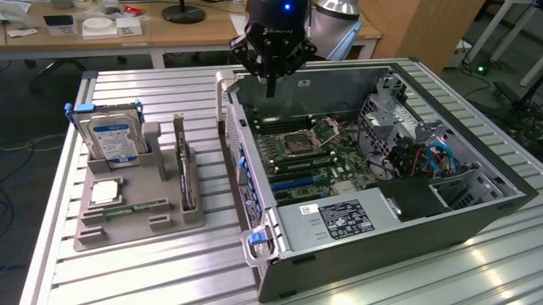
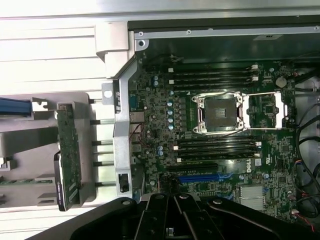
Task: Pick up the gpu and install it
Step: 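Reach for the gpu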
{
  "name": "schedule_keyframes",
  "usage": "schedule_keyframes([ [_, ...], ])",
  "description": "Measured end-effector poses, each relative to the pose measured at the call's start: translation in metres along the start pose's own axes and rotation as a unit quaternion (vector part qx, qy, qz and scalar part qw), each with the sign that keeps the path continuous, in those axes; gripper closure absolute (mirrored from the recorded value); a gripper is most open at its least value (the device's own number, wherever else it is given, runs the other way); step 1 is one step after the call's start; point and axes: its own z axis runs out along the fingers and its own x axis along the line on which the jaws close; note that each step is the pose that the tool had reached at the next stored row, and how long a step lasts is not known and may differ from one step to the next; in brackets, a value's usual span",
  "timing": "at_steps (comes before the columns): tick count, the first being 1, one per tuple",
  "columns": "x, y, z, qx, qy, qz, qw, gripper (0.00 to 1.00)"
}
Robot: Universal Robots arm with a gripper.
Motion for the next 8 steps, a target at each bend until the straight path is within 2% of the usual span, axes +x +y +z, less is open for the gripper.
schedule_keyframes([
  [8,0.0033,-0.0006,0.0005,0.0000,0.0005,0.000,1.0000,0.89],
])
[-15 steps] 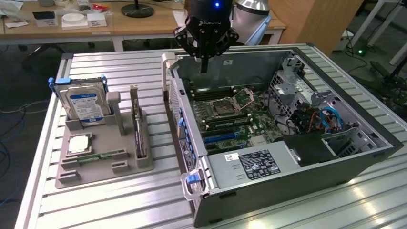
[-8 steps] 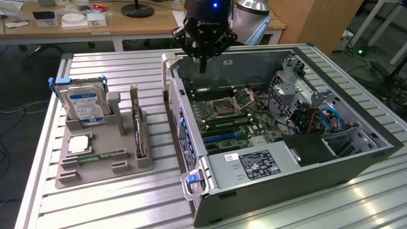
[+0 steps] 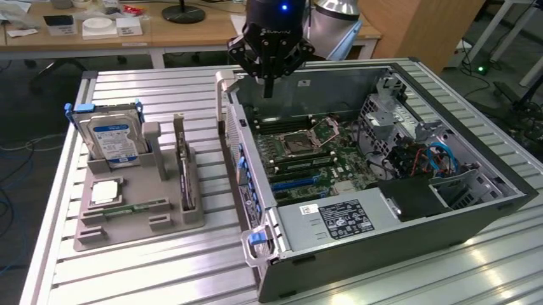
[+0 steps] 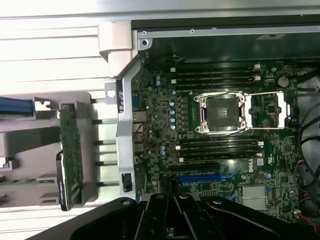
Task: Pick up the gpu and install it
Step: 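Reach for the gpu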
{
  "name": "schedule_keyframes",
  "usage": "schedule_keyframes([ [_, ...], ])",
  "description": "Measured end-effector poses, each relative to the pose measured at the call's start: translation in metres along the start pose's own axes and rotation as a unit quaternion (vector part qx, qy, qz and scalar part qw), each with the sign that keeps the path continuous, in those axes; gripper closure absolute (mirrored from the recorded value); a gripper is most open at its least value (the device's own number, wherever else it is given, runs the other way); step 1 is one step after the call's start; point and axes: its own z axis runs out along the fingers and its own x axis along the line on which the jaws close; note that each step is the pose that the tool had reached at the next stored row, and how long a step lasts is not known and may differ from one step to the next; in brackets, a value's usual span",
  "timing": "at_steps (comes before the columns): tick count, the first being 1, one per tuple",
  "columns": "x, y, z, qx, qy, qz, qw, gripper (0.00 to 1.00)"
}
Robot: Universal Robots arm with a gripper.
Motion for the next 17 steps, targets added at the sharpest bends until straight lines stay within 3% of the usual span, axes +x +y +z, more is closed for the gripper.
schedule_keyframes([
  [17,0.0071,-0.0013,0.0011,0.0001,0.0009,0.000,1.0000,0.89],
])
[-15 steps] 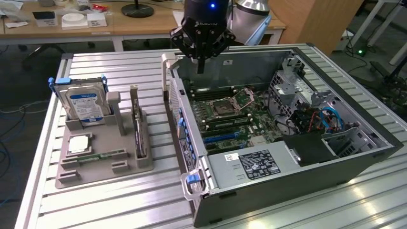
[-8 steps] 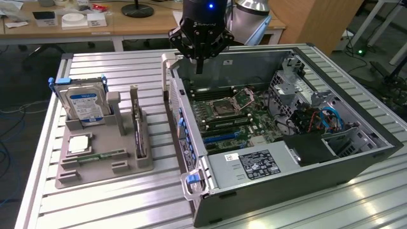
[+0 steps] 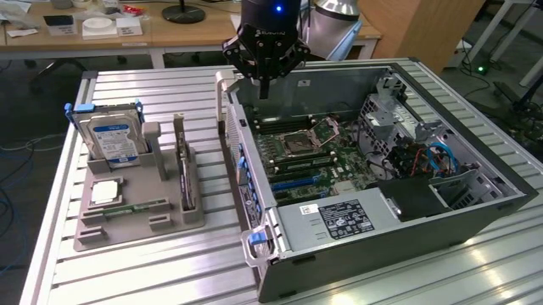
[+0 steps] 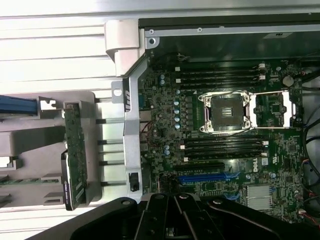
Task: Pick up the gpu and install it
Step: 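Reach for the gpu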
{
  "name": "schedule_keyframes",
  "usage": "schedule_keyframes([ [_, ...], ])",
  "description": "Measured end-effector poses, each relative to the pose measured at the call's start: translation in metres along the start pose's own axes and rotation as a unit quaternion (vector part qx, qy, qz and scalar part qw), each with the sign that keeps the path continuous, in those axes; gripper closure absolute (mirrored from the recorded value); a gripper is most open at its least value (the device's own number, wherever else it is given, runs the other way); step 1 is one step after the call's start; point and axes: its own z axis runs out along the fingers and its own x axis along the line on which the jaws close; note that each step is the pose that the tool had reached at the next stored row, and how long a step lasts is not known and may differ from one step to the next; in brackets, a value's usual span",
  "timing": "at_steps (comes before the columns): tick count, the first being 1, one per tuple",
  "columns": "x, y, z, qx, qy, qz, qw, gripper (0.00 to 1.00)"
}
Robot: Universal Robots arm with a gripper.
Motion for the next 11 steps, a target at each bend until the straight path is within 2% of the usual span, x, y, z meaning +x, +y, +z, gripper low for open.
schedule_keyframes([
  [11,0.0050,-0.0010,0.0007,0.0000,0.0004,0.000,1.0000,0.89],
])
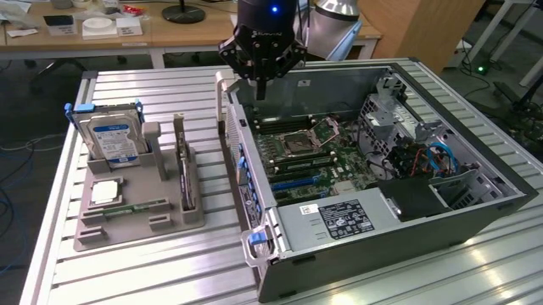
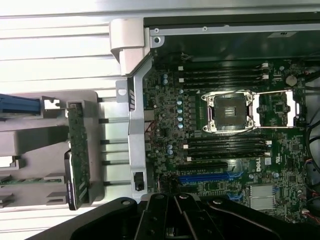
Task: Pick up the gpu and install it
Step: 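Reach for the gpu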
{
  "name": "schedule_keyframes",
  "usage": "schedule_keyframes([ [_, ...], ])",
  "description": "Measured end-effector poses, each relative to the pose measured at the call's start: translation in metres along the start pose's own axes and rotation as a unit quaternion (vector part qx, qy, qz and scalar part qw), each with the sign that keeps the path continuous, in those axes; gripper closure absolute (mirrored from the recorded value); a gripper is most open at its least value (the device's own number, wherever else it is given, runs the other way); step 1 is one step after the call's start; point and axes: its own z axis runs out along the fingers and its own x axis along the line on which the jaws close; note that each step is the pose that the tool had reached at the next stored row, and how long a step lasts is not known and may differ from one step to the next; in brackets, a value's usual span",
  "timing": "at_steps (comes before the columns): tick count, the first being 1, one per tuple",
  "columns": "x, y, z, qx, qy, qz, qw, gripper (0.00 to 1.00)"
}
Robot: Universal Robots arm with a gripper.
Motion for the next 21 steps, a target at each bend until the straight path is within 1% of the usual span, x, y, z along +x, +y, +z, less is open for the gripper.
schedule_keyframes([
  [21,0.0097,-0.0023,0.0013,0.0000,0.0007,0.000,1.0000,0.89],
])
